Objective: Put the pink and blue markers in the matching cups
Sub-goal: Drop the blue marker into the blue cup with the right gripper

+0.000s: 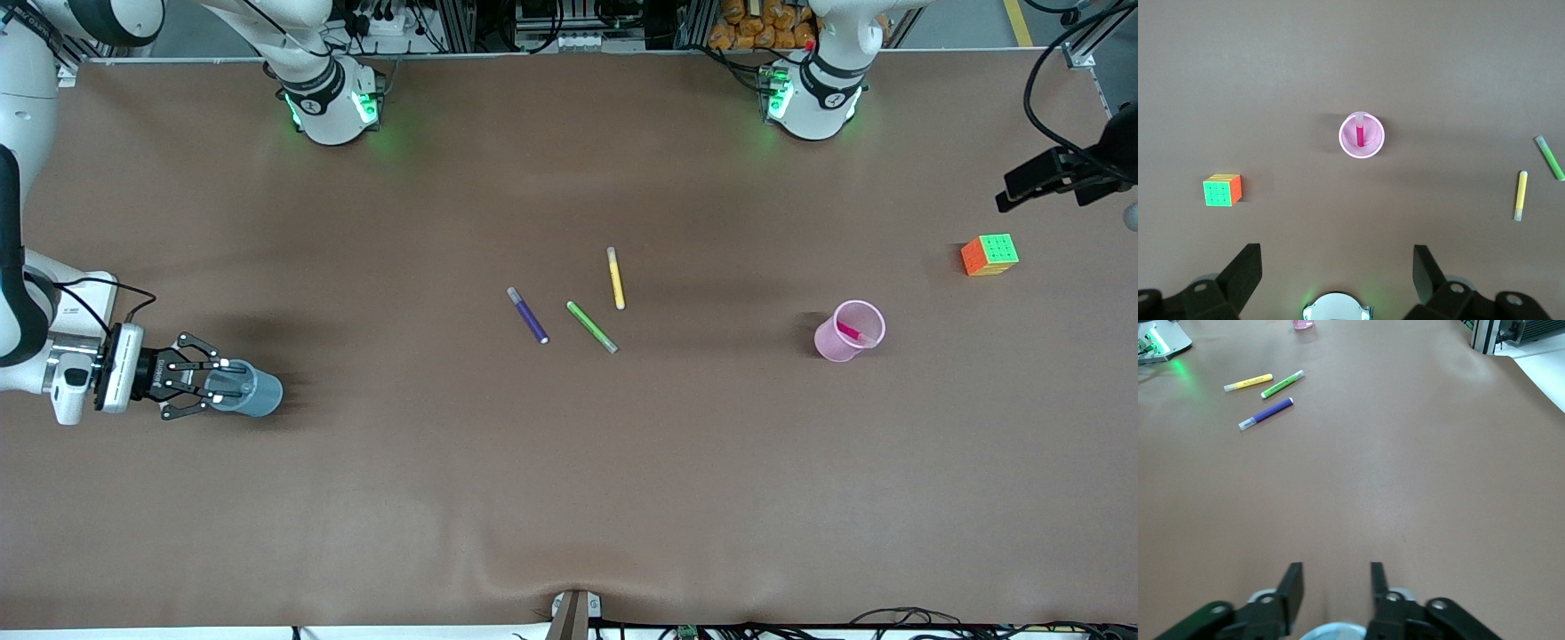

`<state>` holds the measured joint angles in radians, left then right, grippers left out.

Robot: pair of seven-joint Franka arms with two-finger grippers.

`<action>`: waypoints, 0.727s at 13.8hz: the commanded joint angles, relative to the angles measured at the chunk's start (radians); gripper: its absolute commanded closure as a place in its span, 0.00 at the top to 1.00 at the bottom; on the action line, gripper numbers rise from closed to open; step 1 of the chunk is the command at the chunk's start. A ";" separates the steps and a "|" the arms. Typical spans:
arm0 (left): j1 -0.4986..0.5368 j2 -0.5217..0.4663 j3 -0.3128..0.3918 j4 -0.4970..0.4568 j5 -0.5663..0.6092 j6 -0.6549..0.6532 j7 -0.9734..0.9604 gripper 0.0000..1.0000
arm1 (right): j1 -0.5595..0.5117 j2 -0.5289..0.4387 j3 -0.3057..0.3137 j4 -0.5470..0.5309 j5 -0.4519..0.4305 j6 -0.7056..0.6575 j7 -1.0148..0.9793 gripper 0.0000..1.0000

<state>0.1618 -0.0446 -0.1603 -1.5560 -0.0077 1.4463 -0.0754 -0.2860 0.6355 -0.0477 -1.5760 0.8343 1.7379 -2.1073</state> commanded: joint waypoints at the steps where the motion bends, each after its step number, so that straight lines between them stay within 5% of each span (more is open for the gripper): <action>1: 0.005 -0.015 -0.005 -0.036 -0.017 0.016 0.014 1.00 | -0.019 0.003 0.015 0.024 0.014 -0.029 0.050 1.00; 4: 0.004 0.003 -0.005 -0.030 -0.008 0.016 0.016 1.00 | -0.004 -0.004 0.014 0.103 -0.024 -0.087 0.182 1.00; 10: -0.059 -0.015 0.011 -0.065 0.046 0.006 -0.004 1.00 | 0.126 -0.103 0.014 0.148 -0.236 -0.064 0.574 1.00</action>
<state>0.1501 -0.0361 -0.1609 -1.5838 -0.0008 1.4509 -0.0751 -0.1935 0.5800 -0.0295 -1.4212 0.6499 1.6705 -1.6380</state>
